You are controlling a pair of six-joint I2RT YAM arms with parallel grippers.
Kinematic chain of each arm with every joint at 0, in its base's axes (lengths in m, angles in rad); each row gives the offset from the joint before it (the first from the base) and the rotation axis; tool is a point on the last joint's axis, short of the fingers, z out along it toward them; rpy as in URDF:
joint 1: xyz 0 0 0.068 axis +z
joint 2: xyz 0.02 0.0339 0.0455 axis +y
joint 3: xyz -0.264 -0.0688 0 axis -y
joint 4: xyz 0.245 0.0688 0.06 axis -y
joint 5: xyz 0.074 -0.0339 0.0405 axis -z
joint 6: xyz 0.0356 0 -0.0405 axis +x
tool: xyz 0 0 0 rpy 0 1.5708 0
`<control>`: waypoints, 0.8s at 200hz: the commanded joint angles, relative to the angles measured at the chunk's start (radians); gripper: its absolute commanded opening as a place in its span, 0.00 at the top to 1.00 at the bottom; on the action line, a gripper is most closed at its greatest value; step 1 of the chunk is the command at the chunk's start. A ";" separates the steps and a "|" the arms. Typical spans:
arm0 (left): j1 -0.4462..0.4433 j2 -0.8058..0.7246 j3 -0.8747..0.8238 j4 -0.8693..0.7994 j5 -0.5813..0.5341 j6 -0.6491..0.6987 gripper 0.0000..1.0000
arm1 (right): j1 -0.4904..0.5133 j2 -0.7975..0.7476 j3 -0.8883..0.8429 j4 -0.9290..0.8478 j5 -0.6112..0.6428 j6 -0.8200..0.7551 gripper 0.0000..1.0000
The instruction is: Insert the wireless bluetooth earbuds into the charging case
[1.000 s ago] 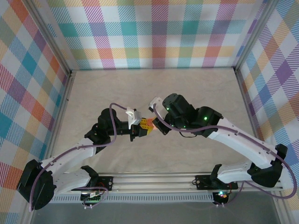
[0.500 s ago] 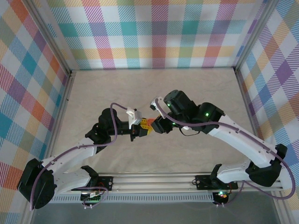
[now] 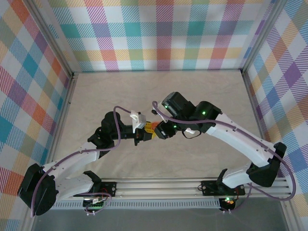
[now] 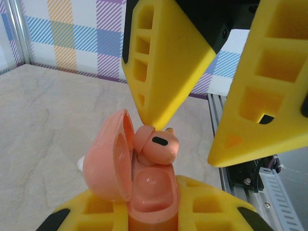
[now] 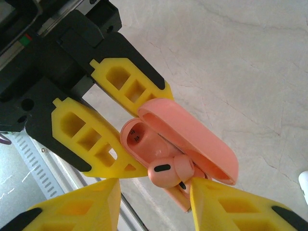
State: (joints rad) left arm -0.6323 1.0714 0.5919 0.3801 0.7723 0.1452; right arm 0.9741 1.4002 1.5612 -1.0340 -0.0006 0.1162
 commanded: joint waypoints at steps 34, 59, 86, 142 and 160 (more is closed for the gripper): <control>-0.004 -0.016 0.013 0.045 0.010 -0.010 1.00 | -0.006 0.025 0.051 -0.017 0.018 -0.004 0.57; -0.004 -0.011 0.015 0.046 0.014 -0.010 1.00 | -0.006 0.041 0.064 -0.023 0.029 -0.013 0.57; -0.004 -0.011 0.014 0.048 0.014 -0.012 1.00 | -0.006 0.049 0.070 -0.021 0.034 -0.018 0.58; -0.004 -0.012 0.016 0.048 0.014 -0.012 1.00 | -0.005 0.063 0.063 -0.034 0.037 -0.022 0.66; -0.004 -0.012 0.016 0.048 0.013 -0.012 1.00 | -0.005 0.067 0.065 -0.032 0.036 -0.024 0.70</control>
State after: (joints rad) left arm -0.6323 1.0714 0.5919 0.3801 0.7662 0.1421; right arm 0.9741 1.4479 1.6047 -1.0420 0.0334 0.1112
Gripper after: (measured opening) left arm 0.183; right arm 0.316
